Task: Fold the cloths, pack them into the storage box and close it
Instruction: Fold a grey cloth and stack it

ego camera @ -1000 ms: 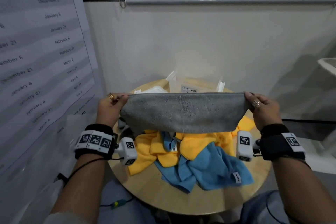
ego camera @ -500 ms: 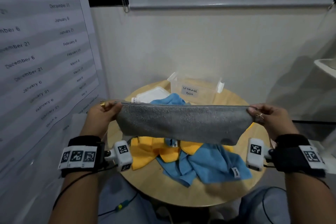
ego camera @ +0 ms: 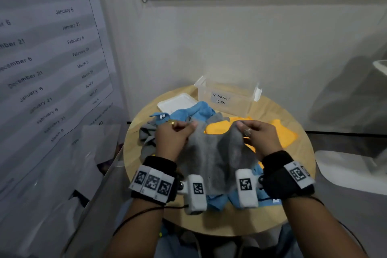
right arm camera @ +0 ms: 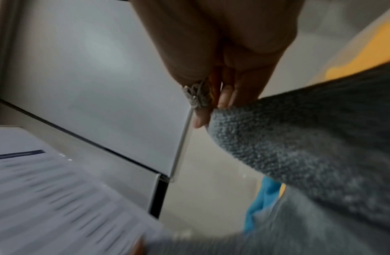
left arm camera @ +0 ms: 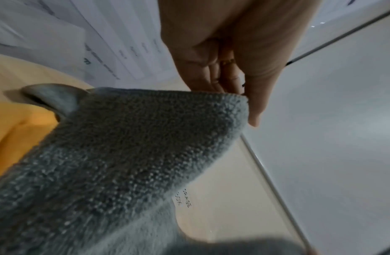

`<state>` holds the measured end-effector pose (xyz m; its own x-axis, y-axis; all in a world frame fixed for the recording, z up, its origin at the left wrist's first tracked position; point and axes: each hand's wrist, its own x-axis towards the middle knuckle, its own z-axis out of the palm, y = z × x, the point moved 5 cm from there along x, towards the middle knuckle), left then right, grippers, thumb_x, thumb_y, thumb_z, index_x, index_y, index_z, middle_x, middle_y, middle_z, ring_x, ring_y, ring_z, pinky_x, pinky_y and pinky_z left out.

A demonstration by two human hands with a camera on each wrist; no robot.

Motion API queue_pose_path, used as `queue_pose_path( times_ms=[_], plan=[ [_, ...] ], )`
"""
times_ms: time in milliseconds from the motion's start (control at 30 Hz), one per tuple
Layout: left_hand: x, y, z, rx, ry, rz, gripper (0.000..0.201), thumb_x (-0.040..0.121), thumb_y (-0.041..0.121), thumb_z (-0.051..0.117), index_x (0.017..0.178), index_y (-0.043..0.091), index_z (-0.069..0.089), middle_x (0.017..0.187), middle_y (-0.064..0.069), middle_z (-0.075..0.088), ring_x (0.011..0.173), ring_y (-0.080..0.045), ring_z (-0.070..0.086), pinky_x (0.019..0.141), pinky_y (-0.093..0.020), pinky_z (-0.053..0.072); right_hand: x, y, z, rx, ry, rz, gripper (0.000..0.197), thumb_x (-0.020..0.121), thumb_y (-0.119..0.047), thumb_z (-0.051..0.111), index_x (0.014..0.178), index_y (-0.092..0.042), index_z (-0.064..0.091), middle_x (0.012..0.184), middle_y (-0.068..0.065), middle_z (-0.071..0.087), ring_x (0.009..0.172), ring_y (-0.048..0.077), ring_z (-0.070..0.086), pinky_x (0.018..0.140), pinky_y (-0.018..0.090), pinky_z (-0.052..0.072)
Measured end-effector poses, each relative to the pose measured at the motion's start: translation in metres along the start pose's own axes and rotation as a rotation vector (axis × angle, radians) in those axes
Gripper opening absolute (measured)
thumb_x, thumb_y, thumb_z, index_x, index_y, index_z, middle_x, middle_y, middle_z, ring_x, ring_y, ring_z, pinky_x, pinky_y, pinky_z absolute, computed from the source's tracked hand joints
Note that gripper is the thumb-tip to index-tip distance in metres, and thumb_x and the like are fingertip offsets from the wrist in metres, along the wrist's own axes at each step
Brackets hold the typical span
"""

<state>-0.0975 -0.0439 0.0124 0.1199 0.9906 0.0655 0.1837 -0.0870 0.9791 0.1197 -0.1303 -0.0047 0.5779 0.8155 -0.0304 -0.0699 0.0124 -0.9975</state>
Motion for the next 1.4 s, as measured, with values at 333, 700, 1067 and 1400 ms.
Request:
queue_pose_path(
  times_ms=[333,700,1067,1400],
  plan=[
    [-0.04,-0.016,0.036,-0.144,-0.235,-0.076,0.016,0.079,0.008,0.073,0.094,0.002,0.072,0.075,0.0,0.07,0.064,0.0,0.062,0.064,-0.016,0.052,-0.034,0.008,0.031,0.044,-0.174,0.021,0.014,0.079,0.002,0.068,0.082,-0.011,0.071,0.066,-0.001,0.07,0.058,0.01,0.058,0.054,0.016,0.05],
    [-0.047,-0.004,0.032,-0.132,-0.209,0.066,0.024,0.083,0.009,0.069,0.105,-0.001,0.07,0.094,-0.012,0.072,0.079,-0.005,0.067,0.076,-0.024,0.057,-0.048,0.001,0.034,0.06,-0.133,-0.032,0.004,0.079,-0.003,0.069,0.082,-0.003,0.072,0.058,0.0,0.067,0.049,0.002,0.055,0.052,0.015,0.048],
    [-0.044,0.002,0.024,0.066,-0.206,0.24,0.024,0.084,0.02,0.069,0.102,0.005,0.072,0.098,0.003,0.07,0.09,0.003,0.064,0.084,-0.014,0.049,-0.065,0.002,0.052,-0.062,-0.403,-0.022,0.048,0.086,0.023,0.037,0.116,-0.009,0.059,0.091,-0.003,0.059,0.078,0.0,0.063,0.072,0.013,0.053],
    [-0.031,0.037,-0.002,0.157,-0.289,0.392,0.021,0.096,0.015,0.049,0.082,0.027,0.06,0.082,0.015,0.063,0.081,0.006,0.056,0.078,-0.016,0.043,-0.041,-0.014,0.019,-0.409,-0.33,-0.28,0.062,0.063,-0.021,0.086,0.106,-0.043,0.047,0.126,-0.012,0.042,0.117,0.003,0.04,0.094,0.016,0.036]
  ],
)
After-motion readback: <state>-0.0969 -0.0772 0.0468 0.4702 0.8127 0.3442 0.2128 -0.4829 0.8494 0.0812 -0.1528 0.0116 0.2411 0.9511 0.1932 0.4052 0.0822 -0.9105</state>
